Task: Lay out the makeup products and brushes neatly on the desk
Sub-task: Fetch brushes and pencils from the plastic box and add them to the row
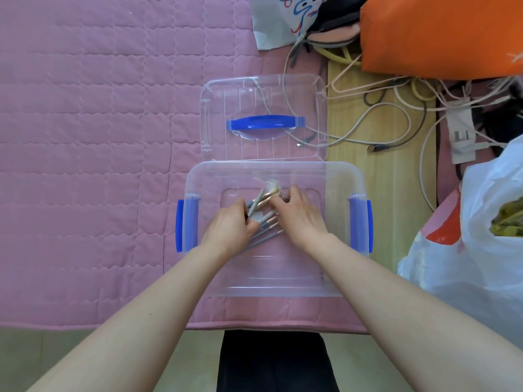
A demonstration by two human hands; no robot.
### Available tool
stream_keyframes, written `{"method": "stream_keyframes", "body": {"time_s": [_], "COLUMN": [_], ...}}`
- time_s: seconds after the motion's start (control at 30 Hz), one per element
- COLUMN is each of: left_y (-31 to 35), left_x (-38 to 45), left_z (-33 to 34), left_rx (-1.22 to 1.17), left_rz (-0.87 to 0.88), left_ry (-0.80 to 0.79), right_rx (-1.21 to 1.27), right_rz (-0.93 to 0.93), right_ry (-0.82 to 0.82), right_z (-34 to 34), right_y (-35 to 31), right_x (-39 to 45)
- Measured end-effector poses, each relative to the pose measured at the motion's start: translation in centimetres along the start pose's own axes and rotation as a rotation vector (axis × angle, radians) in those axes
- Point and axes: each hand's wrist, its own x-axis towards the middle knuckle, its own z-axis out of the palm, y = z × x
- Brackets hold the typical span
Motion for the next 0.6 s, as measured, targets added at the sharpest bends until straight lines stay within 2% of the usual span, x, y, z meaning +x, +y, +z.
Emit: {"method": "stream_keyframes", "body": {"time_s": [0.07,0.2,0.37,0.5,0.6], "left_y": [0.1,0.3,0.3,0.8,1.6], "left_x": [-0.3,-0.7,-1.6,-3.0,-4.4], "left_z": [0.0,0.3,0.6,0.3,-0.4], "left_rx": [-0.03,-0.083,-0.146,-0.268,-0.363], "left_rz": [-0.007,-0.018,-0.031,-0.084,-0.102], "left_ry": [-0.007,-0.005,0.042,0.112,0.184], "right_rx": [-0.003,-0.191,-0.29,-0.18,0.012], "right_rz": [0.018,-0.005,-0.015,0.033,0.046], "right_ry": [-0.002,-0.026,-0.1,-0.167,-0.18], "right_z": [0.0,-0.3,-0.7,-2.1,-3.3], "right_y": [0.0,-0.4,-0.4,-0.4,0.2], "right_x": [0.0,0.4,0.7,-0.1,-1.4]}}
